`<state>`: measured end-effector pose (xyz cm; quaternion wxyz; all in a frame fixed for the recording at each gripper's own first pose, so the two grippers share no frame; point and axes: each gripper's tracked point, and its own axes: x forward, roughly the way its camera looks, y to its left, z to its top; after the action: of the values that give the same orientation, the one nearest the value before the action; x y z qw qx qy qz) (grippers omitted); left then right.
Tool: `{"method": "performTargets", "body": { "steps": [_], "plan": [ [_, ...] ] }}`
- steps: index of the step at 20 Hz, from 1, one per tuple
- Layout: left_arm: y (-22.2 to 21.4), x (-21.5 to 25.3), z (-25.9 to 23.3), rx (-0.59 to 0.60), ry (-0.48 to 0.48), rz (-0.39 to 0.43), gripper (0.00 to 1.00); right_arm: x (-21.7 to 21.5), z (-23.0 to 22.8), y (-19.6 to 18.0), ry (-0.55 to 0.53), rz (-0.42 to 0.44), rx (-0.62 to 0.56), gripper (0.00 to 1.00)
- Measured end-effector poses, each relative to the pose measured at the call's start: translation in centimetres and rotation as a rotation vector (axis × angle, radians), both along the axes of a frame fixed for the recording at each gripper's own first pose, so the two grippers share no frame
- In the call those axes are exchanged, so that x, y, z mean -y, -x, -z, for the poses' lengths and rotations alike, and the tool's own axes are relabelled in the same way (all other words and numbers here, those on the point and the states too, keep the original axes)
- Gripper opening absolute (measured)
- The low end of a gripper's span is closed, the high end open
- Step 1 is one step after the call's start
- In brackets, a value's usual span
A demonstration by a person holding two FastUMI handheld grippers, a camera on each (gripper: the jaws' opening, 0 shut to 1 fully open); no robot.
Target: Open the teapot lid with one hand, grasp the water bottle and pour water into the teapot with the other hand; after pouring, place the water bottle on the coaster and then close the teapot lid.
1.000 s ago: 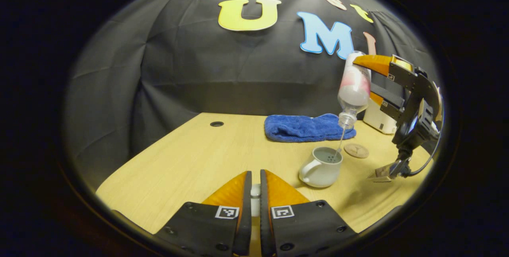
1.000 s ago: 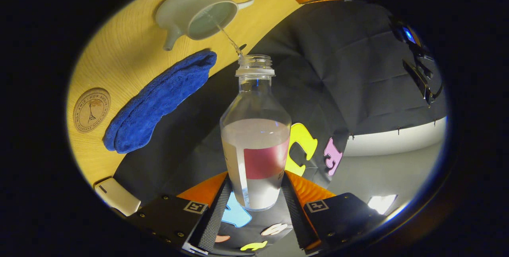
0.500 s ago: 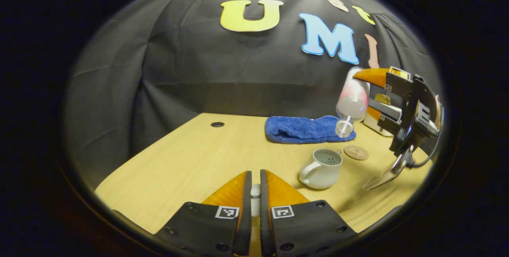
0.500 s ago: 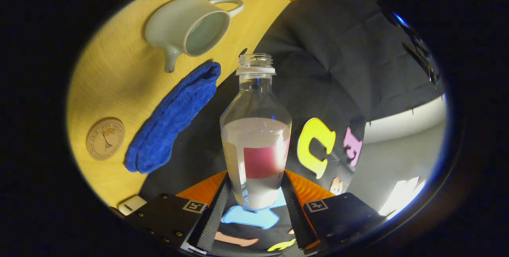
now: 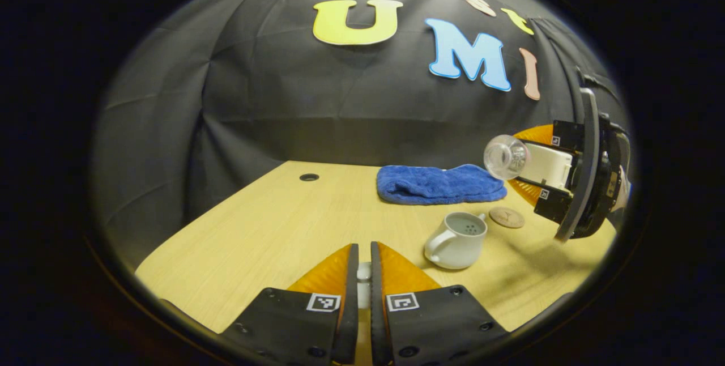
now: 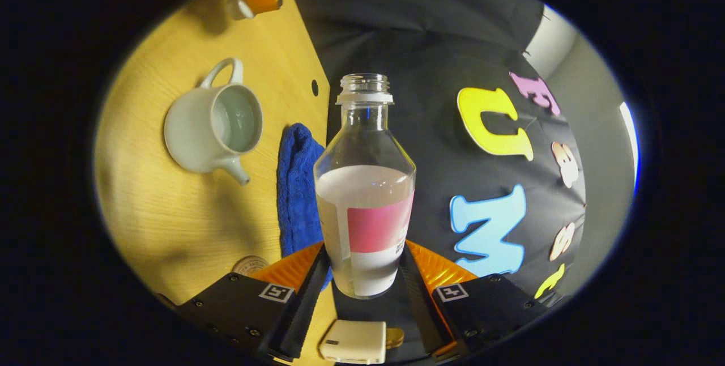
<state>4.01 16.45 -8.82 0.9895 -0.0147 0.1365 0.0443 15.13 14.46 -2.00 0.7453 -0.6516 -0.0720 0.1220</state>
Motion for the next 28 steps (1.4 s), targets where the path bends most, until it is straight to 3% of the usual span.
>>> {"method": "performTargets", "body": {
  "steps": [3,9,16,21,28],
  "plan": [
    [0.0,0.2,-0.1,0.002,-0.003,0.002,0.17,0.6,0.6,0.0,-0.198,0.018,-0.127,0.76],
    [0.1,0.6,-0.7,0.009,-0.012,0.007,0.16,2.3,1.6,-1.3,-0.691,0.060,-0.363,0.76],
    [0.0,1.1,-1.0,0.014,-0.007,0.011,0.16,3.9,3.8,-3.5,-1.064,0.144,-0.545,0.76],
    [0.0,1.2,-1.2,0.015,-0.008,0.011,0.15,4.4,6.0,-4.3,-1.207,0.218,-0.584,0.76],
    [0.2,1.0,-1.3,0.018,-0.005,0.010,0.16,4.7,7.7,-4.7,-1.230,0.252,-0.577,0.76]
  ]
}}
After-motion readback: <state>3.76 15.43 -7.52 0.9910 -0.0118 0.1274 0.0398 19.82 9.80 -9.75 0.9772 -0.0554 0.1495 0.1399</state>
